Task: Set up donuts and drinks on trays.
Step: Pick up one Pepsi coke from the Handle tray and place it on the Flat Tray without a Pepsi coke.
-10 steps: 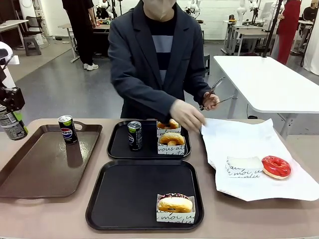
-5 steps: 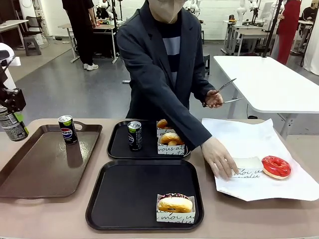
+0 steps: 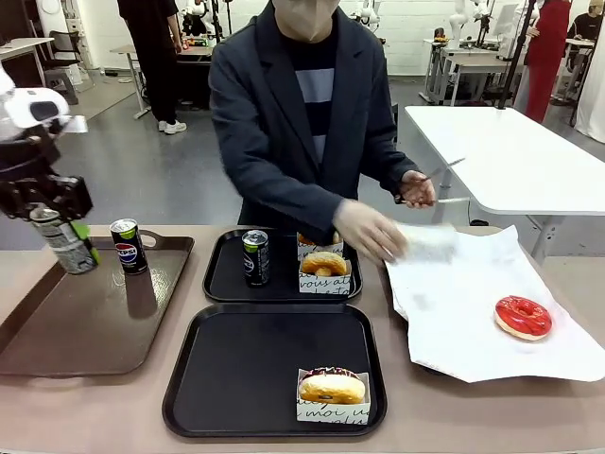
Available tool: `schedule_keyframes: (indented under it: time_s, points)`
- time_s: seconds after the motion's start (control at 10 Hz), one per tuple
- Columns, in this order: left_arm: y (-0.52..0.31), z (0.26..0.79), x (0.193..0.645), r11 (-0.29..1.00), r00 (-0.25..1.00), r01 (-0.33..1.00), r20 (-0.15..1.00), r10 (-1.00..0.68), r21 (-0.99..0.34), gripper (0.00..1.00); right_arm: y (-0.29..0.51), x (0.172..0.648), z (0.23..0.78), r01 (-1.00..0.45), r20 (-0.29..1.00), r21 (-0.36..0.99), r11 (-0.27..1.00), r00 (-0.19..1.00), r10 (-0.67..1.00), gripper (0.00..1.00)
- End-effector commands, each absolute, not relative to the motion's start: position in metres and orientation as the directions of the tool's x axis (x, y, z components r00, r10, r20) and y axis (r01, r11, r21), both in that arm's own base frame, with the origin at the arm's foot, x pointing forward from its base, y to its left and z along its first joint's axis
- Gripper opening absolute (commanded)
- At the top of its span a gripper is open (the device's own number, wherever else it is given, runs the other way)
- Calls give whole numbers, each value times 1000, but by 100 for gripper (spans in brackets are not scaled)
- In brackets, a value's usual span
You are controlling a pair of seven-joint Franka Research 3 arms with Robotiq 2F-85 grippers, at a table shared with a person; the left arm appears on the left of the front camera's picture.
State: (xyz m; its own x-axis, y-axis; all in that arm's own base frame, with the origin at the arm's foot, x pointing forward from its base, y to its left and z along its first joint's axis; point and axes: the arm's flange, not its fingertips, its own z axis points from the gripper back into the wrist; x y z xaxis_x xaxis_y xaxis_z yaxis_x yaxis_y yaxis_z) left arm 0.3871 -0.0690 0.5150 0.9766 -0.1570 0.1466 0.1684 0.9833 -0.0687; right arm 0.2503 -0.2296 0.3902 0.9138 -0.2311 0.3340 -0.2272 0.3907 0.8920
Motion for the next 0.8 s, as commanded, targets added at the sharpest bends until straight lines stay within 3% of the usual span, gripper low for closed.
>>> schedule_keyframes:
  time_s: [0.0,0.5,0.7]
  points:
    - [-93,513,379,954,950,296,117,-290,-42,58,-231,252,390,-250,354,891,380,905,-235,100]
    - [-111,503,352,926,924,374,66,-378,54,58,-231,252,390,-250,354,891,380,905,-235,100]
    - [-121,503,366,940,938,341,68,-339,-12,58,-231,252,390,-250,354,891,380,905,-235,100]
